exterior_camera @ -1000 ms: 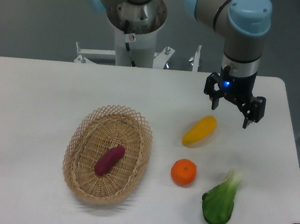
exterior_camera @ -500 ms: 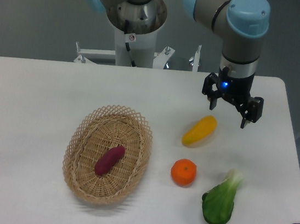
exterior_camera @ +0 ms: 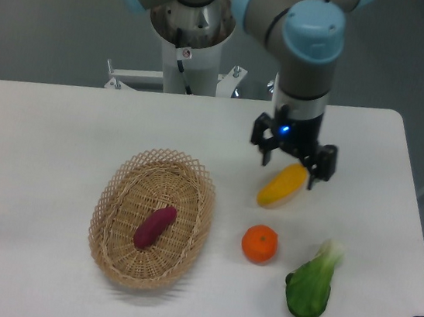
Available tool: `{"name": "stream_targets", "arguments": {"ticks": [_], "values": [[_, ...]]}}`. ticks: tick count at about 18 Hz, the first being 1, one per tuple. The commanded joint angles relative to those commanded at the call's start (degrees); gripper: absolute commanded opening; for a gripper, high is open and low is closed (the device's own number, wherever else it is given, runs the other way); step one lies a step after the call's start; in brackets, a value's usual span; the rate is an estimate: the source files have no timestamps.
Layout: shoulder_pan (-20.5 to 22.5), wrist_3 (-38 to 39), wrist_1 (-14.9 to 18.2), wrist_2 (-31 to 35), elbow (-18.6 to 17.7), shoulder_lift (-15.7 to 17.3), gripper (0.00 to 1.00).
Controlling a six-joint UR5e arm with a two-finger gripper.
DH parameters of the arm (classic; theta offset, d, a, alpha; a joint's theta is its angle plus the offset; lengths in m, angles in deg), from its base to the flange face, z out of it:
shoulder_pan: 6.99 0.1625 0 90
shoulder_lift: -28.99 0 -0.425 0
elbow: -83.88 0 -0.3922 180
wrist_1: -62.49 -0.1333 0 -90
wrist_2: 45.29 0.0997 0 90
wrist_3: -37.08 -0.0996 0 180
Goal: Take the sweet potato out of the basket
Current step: 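Move the open gripper over the basket toward the purple sweet potato, then lower the gripper onto the sweet potato and close on it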
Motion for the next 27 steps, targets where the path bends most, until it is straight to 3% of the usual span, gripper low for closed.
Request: {"name": "stream_targets", "arguments": {"ticks": [4, 10, 15, 22, 27], "values": [[-4.66, 8.27, -0.18, -0.61, -0.97, -2.54, 1.00], [-10.64, 9.78, -1.14, -0.97, -1.41, -7.20, 1.00], [-14.33, 14.09, -8.95, -0.26, -1.67, -11.69, 1.00], [-15.48, 14.00, -10.37, -0.26, -4.57, -12.22, 1.00], [-15.74, 13.65, -11.69, -0.17, -4.48, -12.92, 1.00]]}}
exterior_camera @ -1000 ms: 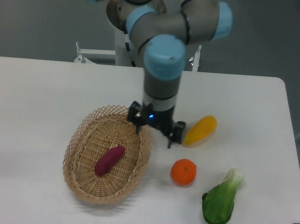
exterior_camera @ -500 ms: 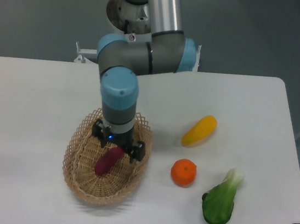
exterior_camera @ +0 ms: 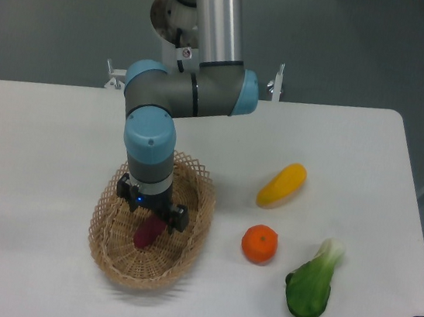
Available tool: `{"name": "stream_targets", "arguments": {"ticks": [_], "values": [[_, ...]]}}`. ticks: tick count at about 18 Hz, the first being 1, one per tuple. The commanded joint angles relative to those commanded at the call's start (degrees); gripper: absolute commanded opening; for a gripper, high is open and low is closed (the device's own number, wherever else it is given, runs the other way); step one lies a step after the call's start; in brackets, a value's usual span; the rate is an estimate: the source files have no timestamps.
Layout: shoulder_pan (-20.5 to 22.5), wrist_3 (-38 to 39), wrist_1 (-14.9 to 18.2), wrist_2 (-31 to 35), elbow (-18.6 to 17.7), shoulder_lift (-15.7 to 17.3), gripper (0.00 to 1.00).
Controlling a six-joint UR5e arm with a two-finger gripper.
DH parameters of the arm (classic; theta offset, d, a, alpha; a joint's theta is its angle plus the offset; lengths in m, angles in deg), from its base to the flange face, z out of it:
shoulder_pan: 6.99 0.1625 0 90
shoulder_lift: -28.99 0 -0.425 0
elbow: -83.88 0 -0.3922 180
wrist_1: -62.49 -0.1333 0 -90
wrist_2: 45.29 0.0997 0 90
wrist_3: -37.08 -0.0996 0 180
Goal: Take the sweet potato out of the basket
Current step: 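Lower the gripper onto the sweet potato and close on it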
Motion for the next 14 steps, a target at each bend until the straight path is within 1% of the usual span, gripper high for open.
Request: {"name": "stream_targets", "arguments": {"ticks": [9, 10, 12, 14], "values": [[-0.09, -0.18, -0.27, 1.67, -0.09, -1.05, 1.00], [-0.09, -0.18, -0.36, 1.84, -0.09, -1.05, 0.98], [-0.18, -0.18, -0.36, 1.93, -0.09, -1.05, 0.89], [-0.09, -0.26, -0.36, 1.85, 0.00, -1.05, 0.76]]}}
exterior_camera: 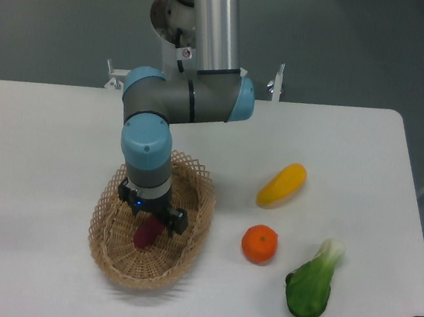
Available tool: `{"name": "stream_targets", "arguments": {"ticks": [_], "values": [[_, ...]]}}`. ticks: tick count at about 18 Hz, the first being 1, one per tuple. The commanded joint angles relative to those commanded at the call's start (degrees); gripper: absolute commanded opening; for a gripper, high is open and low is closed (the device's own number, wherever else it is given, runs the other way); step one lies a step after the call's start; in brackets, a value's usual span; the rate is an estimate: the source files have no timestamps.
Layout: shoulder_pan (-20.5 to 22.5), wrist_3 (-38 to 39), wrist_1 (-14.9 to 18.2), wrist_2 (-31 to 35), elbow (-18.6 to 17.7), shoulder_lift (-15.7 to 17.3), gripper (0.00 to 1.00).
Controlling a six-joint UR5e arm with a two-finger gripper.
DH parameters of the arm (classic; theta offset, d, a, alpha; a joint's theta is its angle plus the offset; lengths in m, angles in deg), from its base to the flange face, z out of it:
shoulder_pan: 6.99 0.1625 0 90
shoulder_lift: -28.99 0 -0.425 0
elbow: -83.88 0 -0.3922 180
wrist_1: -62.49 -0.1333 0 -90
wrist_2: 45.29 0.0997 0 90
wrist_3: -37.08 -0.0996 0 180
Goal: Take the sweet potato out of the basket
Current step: 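Lower the gripper onto the sweet potato and close on it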
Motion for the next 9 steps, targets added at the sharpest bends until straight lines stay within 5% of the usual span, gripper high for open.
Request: {"name": "stream_targets", "arguments": {"ticks": [6, 9], "values": [[0.00, -1.58, 0.09, 0.09, 0.00, 0.35, 0.36], [0.00, -1.85, 0.09, 0.09, 0.09, 0.44, 0.32]]}}
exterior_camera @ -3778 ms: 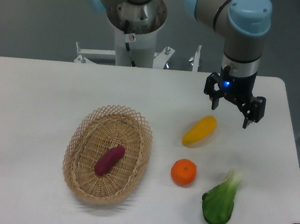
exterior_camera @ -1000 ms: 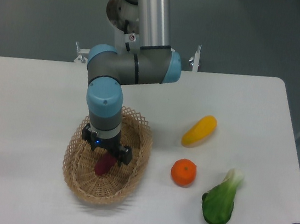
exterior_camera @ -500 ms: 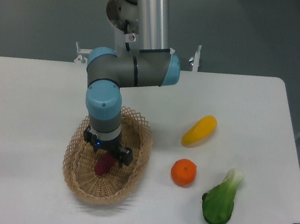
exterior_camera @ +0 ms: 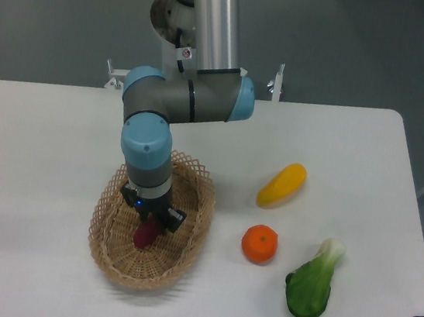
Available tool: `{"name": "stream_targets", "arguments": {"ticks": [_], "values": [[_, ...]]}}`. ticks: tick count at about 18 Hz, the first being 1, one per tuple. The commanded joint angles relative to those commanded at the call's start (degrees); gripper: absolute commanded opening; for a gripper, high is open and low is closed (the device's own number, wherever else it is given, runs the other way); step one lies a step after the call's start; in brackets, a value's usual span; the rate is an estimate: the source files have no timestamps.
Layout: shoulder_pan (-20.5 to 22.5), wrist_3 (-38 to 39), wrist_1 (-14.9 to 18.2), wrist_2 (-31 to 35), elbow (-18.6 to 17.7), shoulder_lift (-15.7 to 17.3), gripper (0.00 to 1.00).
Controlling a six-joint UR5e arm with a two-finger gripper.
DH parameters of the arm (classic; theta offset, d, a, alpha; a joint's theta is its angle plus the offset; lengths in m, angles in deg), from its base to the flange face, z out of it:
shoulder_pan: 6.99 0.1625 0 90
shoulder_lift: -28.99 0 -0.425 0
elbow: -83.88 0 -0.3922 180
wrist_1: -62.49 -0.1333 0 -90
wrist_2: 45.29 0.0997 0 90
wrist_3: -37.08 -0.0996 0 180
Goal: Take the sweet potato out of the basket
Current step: 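Lower the gripper onto the sweet potato and close on it, then lift the sweet potato out of the basket and carry it away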
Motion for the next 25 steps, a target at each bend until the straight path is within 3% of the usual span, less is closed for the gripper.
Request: {"name": "stream_targets", "arguments": {"ticks": [8, 11, 16, 20, 25], "values": [[0.09, -1.58, 0.00, 0.00, 0.70, 0.79, 0.28], [0.87, -5.17, 0.35, 0.00, 1.93, 3.24, 0.29], [7.28, -13.35, 1.75, -0.09, 2.99, 6.50, 0.29], [14.05, -20.90, 7.81, -0.53, 5.70, 8.70, 0.29], [21.25, -27.93, 14.14, -0.70, 12.03, 8.61, 0.29]]}}
